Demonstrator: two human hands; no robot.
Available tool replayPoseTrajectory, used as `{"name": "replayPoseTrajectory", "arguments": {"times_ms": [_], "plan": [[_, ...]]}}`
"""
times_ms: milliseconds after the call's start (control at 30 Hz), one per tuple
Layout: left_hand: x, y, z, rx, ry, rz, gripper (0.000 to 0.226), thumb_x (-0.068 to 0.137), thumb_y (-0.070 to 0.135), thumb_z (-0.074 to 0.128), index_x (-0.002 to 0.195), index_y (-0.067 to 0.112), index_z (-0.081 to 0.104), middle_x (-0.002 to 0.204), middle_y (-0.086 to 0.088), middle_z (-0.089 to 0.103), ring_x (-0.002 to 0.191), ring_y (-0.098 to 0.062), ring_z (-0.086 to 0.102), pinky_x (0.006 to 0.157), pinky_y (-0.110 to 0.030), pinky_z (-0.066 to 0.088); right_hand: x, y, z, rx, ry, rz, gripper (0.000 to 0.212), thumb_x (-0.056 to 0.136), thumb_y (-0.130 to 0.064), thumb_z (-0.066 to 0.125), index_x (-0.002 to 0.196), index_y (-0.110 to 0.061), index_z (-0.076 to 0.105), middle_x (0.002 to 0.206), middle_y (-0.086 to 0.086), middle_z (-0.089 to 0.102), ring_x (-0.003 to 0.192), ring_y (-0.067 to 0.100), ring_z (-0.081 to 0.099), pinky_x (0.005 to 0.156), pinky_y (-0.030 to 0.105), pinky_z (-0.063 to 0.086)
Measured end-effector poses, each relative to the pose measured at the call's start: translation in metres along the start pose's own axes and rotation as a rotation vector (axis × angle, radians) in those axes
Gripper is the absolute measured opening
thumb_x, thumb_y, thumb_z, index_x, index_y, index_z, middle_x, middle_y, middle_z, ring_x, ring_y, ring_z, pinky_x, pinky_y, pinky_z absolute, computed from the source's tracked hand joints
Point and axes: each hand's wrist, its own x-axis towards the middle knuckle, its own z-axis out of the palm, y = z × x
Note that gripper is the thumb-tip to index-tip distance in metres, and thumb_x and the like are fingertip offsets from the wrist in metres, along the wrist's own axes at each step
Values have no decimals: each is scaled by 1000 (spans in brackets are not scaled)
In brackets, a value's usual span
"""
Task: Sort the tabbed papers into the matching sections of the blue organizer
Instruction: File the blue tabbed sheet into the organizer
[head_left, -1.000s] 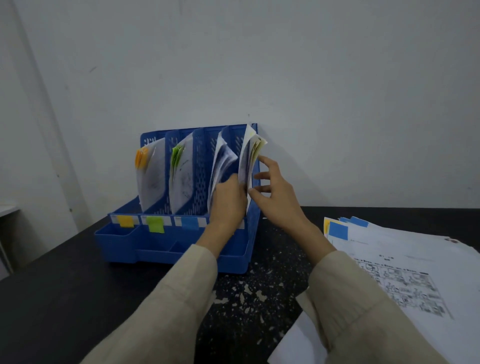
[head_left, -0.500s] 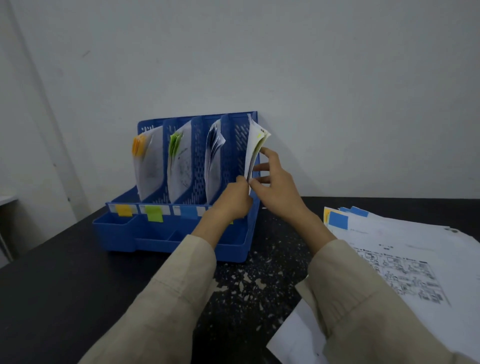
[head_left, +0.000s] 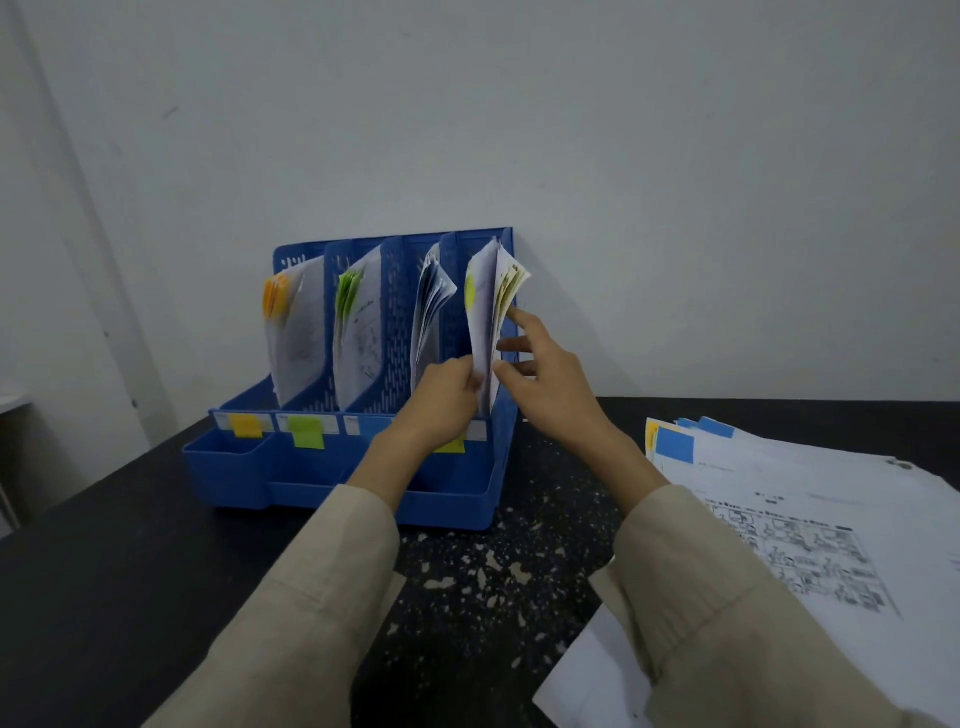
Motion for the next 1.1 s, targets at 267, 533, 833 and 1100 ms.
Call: {"name": "replayPoseTrajectory", "arguments": {"times_ms": [267,533,833,1100], "plan": [[-2,13,2,-70,-146,-37,20,95,-3,36,79,8,42,71,1,43,72,-13,44,58,-19,34,1,2,1,-34,-4,-31,53,97,-11,47,144,-26,30,130,8,53,99,8,50,64,-2,40],[-28,5,6,26,303,-58,35,90,14,50,125,12,54,115,-5,61,94,-23,59,77,-37,50,2,4,-9,-82,-15,-42,45,95,-11,49,138,-23,42,122,5,56,99,10,53,76,12,40],[-45,33,42,-11,354,504,15,86,14,47,93,12,60,92,1,58,62,-15,53,50,-33,45,-38,9,-81,-419,-14,218,24,92,-19,57,114,-15,65,105,1,62,93,13,58,81,20,43],[-66,58,87,-12,-339,559,22,93,19,52,111,22,64,115,5,56,94,-9,54,85,-26,43,-121,26,-165,-824,-54,743,24,90,-29,59,103,-10,65,107,8,66,77,19,57,75,30,50]]}}
